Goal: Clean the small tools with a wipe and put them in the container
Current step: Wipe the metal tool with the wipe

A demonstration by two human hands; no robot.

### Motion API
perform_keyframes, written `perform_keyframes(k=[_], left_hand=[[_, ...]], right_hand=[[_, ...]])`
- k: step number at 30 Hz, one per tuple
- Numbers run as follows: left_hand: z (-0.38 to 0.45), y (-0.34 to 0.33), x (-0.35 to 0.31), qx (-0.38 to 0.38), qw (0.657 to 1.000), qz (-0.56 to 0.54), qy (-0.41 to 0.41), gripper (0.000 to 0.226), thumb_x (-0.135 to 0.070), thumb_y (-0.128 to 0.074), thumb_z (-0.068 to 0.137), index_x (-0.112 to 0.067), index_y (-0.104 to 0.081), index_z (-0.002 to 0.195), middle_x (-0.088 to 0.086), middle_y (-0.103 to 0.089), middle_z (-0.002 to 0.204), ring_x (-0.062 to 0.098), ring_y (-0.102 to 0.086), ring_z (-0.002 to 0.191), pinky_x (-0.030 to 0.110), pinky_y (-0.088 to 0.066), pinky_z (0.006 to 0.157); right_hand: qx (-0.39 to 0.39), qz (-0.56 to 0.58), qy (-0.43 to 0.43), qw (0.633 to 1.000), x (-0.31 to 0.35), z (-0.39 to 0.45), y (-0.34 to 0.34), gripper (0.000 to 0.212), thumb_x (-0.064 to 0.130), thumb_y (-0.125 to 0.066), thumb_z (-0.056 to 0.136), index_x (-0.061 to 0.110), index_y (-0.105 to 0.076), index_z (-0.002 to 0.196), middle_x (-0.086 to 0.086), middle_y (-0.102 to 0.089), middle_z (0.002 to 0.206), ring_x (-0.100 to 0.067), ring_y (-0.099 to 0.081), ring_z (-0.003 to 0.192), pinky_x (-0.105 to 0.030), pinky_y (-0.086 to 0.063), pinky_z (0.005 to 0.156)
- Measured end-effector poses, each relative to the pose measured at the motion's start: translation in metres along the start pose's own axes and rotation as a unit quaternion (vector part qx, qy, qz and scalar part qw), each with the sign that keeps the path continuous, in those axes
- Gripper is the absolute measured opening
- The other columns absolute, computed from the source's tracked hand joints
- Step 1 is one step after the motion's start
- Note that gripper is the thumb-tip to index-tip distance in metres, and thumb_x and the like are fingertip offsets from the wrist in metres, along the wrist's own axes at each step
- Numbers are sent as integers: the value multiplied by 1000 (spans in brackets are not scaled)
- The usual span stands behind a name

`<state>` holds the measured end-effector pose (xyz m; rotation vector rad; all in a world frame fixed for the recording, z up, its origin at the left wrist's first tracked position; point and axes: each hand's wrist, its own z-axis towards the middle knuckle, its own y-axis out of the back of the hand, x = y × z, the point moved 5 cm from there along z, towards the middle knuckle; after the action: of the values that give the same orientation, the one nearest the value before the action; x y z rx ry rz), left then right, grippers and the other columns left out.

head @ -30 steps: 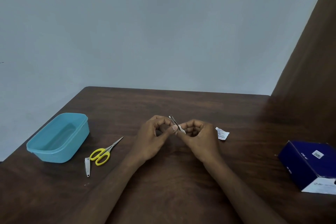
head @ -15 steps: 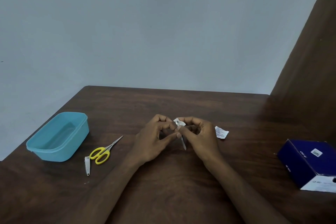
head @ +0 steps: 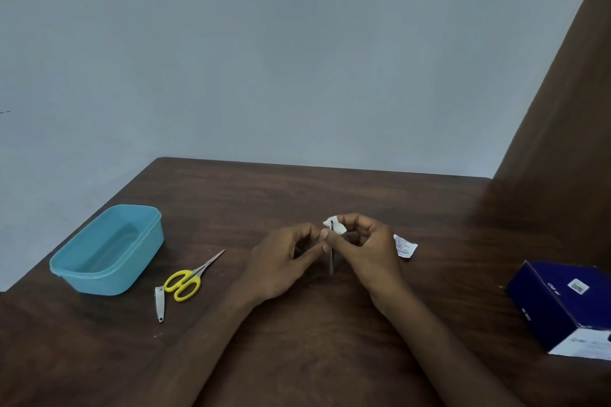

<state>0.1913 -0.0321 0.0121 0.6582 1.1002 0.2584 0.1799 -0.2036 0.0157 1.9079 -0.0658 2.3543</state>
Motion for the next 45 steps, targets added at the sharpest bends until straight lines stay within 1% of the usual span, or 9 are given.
perform_keyframes(k=[4, 10, 15, 23, 27, 33, 37, 40, 45], left_hand=[[0, 0, -5, 8, 994, -111, 4, 5, -29, -71, 105, -26, -73, 107, -7, -83, 100, 16, -79, 92, 53, -61, 92], [2, 4, -1, -38, 987, -156, 29, 21, -26, -88, 90, -22, -74, 104, -4, -83, 86, 9, -75, 78, 27, -59, 81], [3, 6, 1, -66, 983, -166, 47, 24, -26, -90, 87, -24, -77, 107, -5, -83, 84, 9, -71, 74, 29, -59, 80], [3, 6, 5, -100, 990, -100, 26, 10, -28, -91, 86, -25, -85, 93, -11, -82, 80, 12, -78, 71, 23, -58, 66], [3, 8, 7, -130, 987, -87, 33, 10, -27, -92, 86, -31, -83, 85, -13, -80, 75, 12, -74, 65, 21, -53, 60], [4, 7, 9, -133, 988, -74, 32, 10, -28, -94, 83, -27, -84, 86, -15, -79, 72, -1, -64, 58, 18, -51, 57], [3, 9, 9, -140, 987, -71, 31, 10, -30, -93, 84, -29, -83, 86, -15, -79, 73, 3, -65, 58, 23, -51, 56], [3, 9, 8, -134, 989, -56, 31, 11, -34, -93, 84, -28, -84, 88, -15, -79, 73, -3, -64, 57, 15, -47, 56], [2, 6, 7, -110, 993, -44, 27, 7, -32, -91, 86, -33, -84, 86, -19, -79, 76, 0, -68, 60, 22, -52, 59]], right_hand=[[-23, 88, -13, 996, 0, 2, 2, 18, 11, -86, 86, 13, -81, 102, -8, -81, 86, -17, -72, 69, -25, -57, 64], [-68, 170, -46, 982, -12, 14, 8, 6, 15, -81, 90, 13, -83, 96, 0, -74, 76, -12, -53, 61, -29, -48, 65], [-121, 78, 11, 990, -7, 11, 22, 8, 10, -81, 92, 18, -82, 95, 2, -81, 82, -7, -68, 67, -20, -56, 66], [-42, 24, 41, 998, -4, 1, -2, 12, 17, -75, 98, 23, -84, 103, 3, -84, 96, -9, -77, 90, -35, -61, 86], [-9, -9, 33, 999, -6, -1, -4, 31, 1, -73, 94, 28, -83, 105, 9, -83, 105, -13, -77, 107, -44, -59, 102], [-4, 29, 4, 1000, -9, 1, -3, 49, 14, -68, 71, 31, -81, 115, 0, -82, 110, -11, -71, 106, -35, -58, 99], [9, 17, 10, 1000, -11, -1, -5, 50, 27, -76, 67, 24, -82, 116, 0, -82, 107, -19, -76, 109, -47, -59, 102], [-17, 23, 28, 999, -8, -1, -3, 40, 19, -84, 74, 35, -81, 111, 2, -82, 103, -9, -74, 103, -33, -59, 97], [-20, -5, 35, 999, -6, -2, -4, 7, 14, -79, 95, 19, -84, 98, 3, -83, 90, -11, -79, 90, -36, -62, 87]])
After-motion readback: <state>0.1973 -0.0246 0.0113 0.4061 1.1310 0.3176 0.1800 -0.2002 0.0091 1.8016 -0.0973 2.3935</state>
